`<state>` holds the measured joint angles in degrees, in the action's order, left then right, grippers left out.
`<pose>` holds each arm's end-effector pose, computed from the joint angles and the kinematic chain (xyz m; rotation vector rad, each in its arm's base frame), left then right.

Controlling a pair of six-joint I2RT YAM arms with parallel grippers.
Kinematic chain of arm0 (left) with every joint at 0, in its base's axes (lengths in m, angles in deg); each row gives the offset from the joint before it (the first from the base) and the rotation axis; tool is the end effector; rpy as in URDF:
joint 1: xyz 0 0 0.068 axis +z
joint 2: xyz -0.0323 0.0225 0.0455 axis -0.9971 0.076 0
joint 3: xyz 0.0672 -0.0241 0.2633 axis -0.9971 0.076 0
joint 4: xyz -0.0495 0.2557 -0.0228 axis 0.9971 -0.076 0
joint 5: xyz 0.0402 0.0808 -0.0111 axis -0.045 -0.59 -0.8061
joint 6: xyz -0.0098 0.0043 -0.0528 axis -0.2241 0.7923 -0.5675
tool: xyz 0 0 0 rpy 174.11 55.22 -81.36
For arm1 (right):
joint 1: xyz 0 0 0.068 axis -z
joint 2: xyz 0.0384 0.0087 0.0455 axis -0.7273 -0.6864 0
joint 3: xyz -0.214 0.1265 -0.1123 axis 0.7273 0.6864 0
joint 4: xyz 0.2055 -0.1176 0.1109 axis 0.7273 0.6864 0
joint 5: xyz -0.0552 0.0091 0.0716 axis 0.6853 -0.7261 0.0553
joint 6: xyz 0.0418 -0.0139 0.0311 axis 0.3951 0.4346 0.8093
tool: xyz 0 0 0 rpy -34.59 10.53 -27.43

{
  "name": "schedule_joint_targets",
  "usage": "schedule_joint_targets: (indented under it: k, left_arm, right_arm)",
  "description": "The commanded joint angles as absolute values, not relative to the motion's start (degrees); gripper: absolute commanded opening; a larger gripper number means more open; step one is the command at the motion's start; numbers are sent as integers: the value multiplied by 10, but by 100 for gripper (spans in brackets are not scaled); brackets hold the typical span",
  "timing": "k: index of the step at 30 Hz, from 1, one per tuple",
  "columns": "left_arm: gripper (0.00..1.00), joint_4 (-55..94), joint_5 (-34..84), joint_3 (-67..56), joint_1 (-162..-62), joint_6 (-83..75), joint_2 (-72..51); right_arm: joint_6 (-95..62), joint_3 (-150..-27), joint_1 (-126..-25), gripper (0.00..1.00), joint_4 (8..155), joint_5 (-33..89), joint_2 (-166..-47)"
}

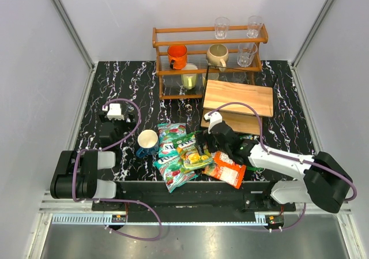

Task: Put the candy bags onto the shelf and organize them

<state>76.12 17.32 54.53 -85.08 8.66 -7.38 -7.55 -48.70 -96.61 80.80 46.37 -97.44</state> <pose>0.2302 0.0017 0.1586 0.0170 1.6983 0.0076 0.1725 0.1949 0.2031 -0.5510 2.1592 0.4403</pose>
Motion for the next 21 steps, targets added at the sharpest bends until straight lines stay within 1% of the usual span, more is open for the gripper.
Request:
schedule_joint_targets:
  k: [1,8,21]
  left_arm:
    - [99,789,167,526,-853,81,-72]
    - [99,789,167,525,-853,81,-73]
    - [99,789,167,525,-852,81,-72]
  right_arm:
    - [-68,-499,-956,99,764,417,-990]
    - [-60,-493,-947,100,746,396,-1014]
    - [-48,-488,-944,97,730,372,-1052]
